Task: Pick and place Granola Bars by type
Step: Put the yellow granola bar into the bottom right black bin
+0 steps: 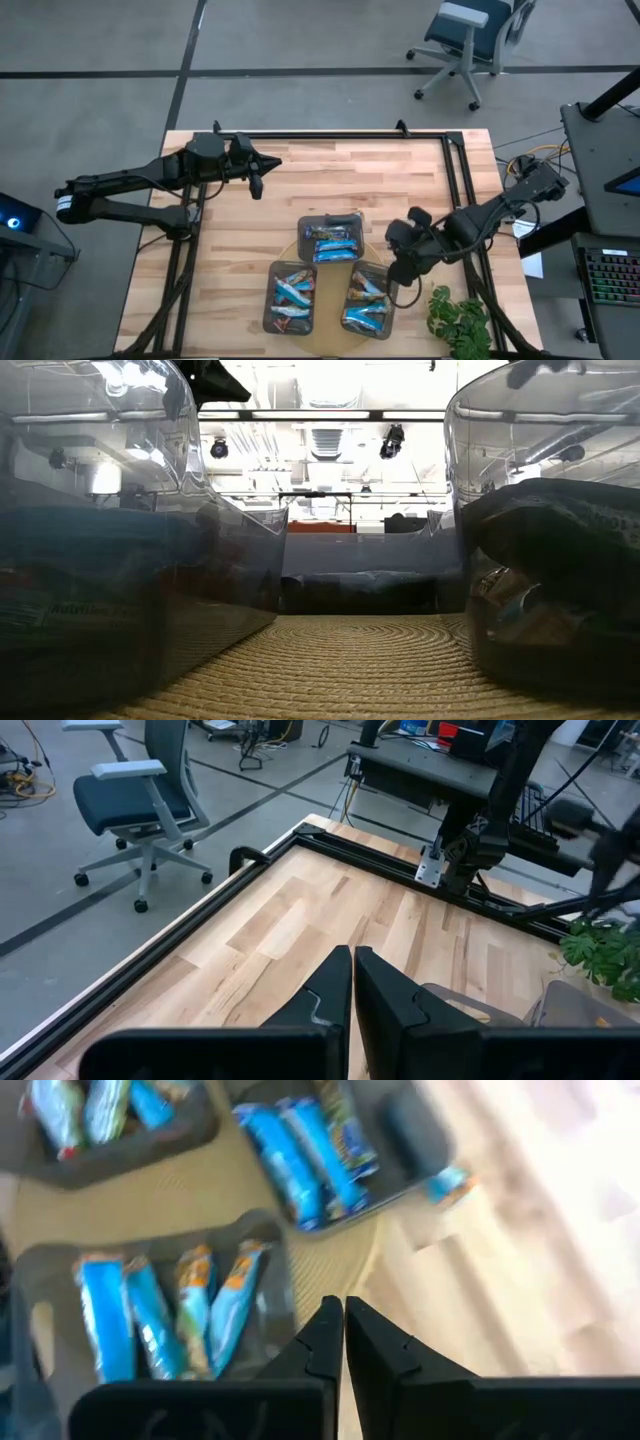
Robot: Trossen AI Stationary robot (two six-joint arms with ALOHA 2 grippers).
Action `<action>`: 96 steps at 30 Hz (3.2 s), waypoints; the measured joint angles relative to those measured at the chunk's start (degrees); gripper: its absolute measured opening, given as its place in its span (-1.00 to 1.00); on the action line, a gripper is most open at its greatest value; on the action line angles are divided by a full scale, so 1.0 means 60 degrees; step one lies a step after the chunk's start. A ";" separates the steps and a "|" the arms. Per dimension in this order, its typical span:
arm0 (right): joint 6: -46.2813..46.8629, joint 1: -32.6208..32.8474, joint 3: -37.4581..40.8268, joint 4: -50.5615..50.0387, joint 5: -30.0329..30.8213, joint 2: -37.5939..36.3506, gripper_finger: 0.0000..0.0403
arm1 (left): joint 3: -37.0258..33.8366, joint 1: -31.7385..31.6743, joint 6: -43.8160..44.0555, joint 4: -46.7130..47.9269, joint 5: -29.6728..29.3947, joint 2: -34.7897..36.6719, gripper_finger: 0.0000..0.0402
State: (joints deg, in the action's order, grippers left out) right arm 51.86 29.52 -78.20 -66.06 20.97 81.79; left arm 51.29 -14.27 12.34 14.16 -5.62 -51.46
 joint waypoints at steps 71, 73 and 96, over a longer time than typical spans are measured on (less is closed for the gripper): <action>-0.6558 -0.7555 0.7114 0.7849 -0.5177 -0.5353 -0.96 | 0.0000 -0.0003 -0.0277 -0.0081 0.0025 -0.0018 -1.00; -0.6538 -0.7555 0.7283 0.8319 -0.5169 -0.5353 -0.96 | -0.0001 -0.0003 -0.0284 -0.0080 0.0025 -0.0019 -1.00; -0.6382 -0.7548 0.7531 0.9293 -0.5281 -0.5353 -0.96 | -0.0033 0.0045 -0.2401 -0.1277 0.1989 -0.0850 -1.00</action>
State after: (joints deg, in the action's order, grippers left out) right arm 13.56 -15.77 -33.01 -10.31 -10.71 49.67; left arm 51.09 -14.00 -2.07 6.50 6.31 -56.56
